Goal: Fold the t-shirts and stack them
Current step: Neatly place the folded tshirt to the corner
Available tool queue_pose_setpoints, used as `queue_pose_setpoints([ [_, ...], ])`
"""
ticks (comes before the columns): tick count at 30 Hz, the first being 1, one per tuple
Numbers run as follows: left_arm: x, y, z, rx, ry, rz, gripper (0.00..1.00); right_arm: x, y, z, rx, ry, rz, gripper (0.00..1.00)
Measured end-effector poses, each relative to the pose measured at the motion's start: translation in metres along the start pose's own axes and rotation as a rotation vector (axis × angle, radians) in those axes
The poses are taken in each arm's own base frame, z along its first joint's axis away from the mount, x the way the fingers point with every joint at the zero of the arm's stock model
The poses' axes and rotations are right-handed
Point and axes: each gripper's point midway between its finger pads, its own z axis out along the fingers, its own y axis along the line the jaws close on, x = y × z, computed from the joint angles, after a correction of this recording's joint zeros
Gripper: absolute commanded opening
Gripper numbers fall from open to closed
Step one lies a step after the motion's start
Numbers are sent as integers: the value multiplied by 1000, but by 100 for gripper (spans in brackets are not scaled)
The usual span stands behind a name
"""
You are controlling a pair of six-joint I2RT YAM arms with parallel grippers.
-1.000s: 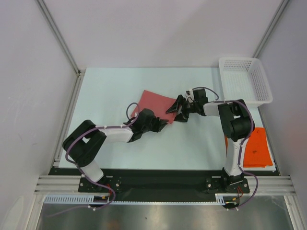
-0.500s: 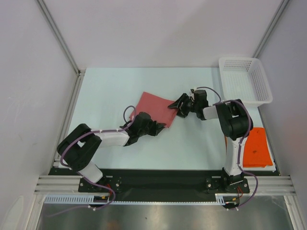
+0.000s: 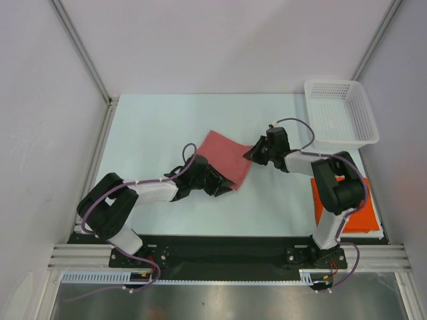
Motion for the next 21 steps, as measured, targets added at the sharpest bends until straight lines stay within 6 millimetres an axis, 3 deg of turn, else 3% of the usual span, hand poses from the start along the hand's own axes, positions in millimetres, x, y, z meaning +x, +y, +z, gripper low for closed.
queue_pose_setpoints([
  [4, 10, 18, -14, -23, 101, 196, 40, 0, 1, -49, 83, -72, -67, 0],
  [6, 11, 26, -32, -19, 117, 285, 40, -2, -3, -74, 125, -106, -80, 0],
  [15, 33, -28, -133, 268, 82, 813, 45, -10, -45, -167, 307, -254, 10, 0],
  [17, 33, -27, -146, 288, 67, 881, 45, -16, -58, -186, 360, -300, 52, 0],
  [21, 27, -15, -152, 257, 73, 943, 44, -38, -96, -232, 484, -439, 218, 0],
])
